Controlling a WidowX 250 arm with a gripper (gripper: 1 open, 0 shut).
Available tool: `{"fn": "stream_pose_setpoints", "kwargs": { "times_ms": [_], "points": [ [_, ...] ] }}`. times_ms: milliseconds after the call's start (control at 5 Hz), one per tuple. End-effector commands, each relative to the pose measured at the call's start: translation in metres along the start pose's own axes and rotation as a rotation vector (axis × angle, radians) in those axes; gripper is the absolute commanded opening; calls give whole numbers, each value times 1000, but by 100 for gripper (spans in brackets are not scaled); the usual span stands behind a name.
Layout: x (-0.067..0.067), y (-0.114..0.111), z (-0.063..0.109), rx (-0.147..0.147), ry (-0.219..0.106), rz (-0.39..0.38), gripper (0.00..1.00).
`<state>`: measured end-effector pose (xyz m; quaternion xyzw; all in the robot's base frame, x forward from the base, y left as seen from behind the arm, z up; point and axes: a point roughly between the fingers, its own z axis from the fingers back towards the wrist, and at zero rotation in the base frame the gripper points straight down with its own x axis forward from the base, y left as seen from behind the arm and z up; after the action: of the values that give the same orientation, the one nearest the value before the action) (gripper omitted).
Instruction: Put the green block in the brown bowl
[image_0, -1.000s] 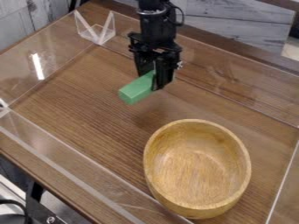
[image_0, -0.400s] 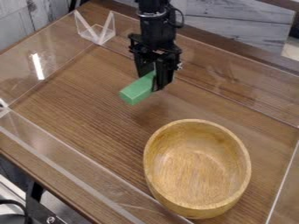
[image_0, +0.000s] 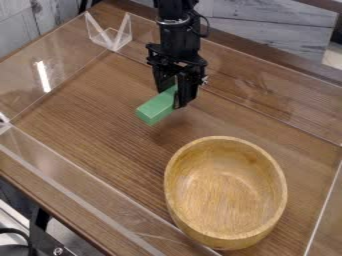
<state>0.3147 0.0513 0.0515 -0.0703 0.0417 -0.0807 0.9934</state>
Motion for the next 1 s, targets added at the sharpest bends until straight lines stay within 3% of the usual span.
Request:
{"fn": "stream_pose_setpoints", "kwargs": {
  "times_ms": [0,800],
  "points": [
    [-7,-15,19,9,-49,-9,0],
    [-47,-79,27,-8,-59,-47,0]
  ]
}}
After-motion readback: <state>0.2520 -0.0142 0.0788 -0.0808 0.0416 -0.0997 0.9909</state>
